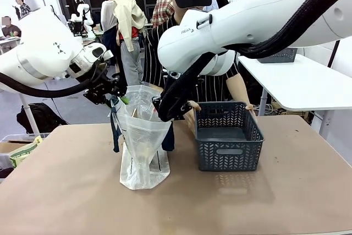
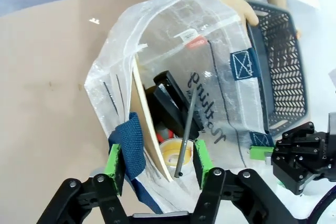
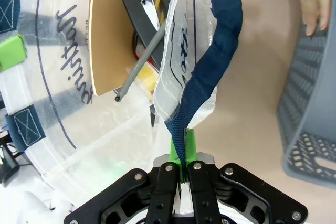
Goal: Transfer purchased items from the store into the shopping bag.
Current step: Move the Reusable shopping bag to the right side of the table.
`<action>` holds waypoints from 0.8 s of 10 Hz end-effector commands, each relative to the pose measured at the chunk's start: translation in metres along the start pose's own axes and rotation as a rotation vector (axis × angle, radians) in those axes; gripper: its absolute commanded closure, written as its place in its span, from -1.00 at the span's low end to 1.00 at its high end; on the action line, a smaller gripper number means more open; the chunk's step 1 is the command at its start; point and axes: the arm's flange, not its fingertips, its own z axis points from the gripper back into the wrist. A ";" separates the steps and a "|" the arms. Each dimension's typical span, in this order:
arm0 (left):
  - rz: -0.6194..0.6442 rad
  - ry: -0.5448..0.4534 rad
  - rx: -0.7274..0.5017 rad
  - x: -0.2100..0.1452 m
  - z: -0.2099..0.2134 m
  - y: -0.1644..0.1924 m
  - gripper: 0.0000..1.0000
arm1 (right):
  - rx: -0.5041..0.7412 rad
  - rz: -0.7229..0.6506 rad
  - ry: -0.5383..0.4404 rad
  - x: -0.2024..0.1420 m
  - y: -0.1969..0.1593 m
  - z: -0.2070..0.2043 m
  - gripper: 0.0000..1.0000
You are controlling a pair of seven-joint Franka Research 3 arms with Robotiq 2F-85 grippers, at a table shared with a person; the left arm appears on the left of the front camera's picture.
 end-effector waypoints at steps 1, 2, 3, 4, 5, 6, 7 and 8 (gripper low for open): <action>-0.014 0.015 -0.069 -0.002 -0.002 0.004 -0.35 | -0.003 0.024 0.008 0.006 0.007 -0.004 1.00; -0.019 0.022 -0.109 -0.003 -0.002 0.003 -0.35 | 0.014 0.047 0.009 0.006 0.010 -0.004 1.00; -0.019 0.027 -0.138 -0.004 -0.004 0.001 -0.35 | 0.019 0.050 0.005 0.006 0.013 -0.004 1.00; -0.007 0.031 -0.163 -0.004 -0.005 0.001 -0.35 | 0.028 0.070 0.012 0.007 0.016 -0.004 1.00; -0.014 0.045 -0.206 -0.004 -0.006 0.000 -0.35 | 0.040 0.092 0.011 0.010 0.021 -0.004 1.00; -0.011 0.046 -0.237 -0.004 -0.007 -0.001 -0.35 | 0.044 0.109 0.014 0.013 0.027 -0.004 1.00; 0.000 0.046 -0.249 -0.003 -0.009 -0.001 -0.35 | 0.046 0.126 0.015 0.016 0.033 -0.005 1.00; 0.011 0.050 -0.257 -0.004 -0.011 -0.002 -0.35 | 0.049 0.141 0.010 0.018 0.039 -0.004 1.00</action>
